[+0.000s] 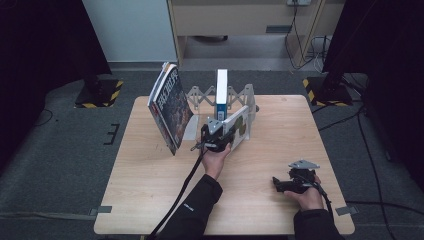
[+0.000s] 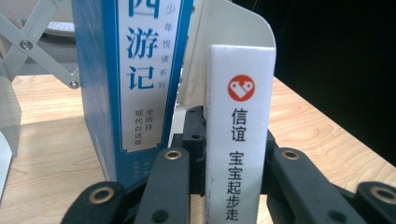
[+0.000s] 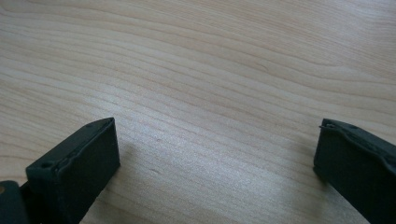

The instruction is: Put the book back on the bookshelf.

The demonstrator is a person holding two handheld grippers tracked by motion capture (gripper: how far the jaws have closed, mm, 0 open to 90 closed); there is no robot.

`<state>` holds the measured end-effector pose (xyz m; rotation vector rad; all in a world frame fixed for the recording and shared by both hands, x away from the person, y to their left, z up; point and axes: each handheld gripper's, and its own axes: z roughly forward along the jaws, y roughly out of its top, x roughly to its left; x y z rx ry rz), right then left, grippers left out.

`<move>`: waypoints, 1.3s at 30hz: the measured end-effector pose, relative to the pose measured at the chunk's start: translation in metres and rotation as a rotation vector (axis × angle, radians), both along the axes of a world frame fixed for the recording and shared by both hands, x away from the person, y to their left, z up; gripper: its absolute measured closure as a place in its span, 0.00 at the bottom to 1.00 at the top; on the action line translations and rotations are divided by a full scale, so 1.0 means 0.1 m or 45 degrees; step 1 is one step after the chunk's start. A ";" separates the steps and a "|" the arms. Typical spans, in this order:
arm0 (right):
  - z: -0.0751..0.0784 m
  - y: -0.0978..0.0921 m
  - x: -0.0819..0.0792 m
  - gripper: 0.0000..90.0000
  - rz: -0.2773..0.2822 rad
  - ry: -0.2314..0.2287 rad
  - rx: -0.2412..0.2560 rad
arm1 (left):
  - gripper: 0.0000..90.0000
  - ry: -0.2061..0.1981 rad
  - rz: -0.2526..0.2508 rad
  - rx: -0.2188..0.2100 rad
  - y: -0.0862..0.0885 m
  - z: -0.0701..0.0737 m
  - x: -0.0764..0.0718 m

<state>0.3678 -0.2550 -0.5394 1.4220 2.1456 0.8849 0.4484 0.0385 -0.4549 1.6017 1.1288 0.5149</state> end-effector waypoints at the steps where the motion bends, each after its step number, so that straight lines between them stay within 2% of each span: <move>1: 0.00 0.00 0.00 0.00 0.000 0.000 0.000 | 0.83 0.007 -0.001 0.000 0.00 -0.01 0.01; 10: 0.00 0.00 0.00 0.00 -0.001 -0.002 -0.001 | 0.82 0.011 -0.006 0.000 0.01 -0.05 -0.03; 27: 0.00 0.01 0.00 0.00 -0.005 -0.002 -0.003 | 0.82 0.048 -0.045 0.113 0.07 -0.26 -0.30; 33: 0.00 0.01 0.00 0.00 -0.005 -0.002 -0.003 | 0.82 0.066 -0.044 0.113 0.07 -0.34 -0.36; 39: 0.00 0.01 0.00 0.00 -0.005 -0.001 -0.002 | 0.82 0.076 -0.033 0.101 0.04 -0.35 -0.35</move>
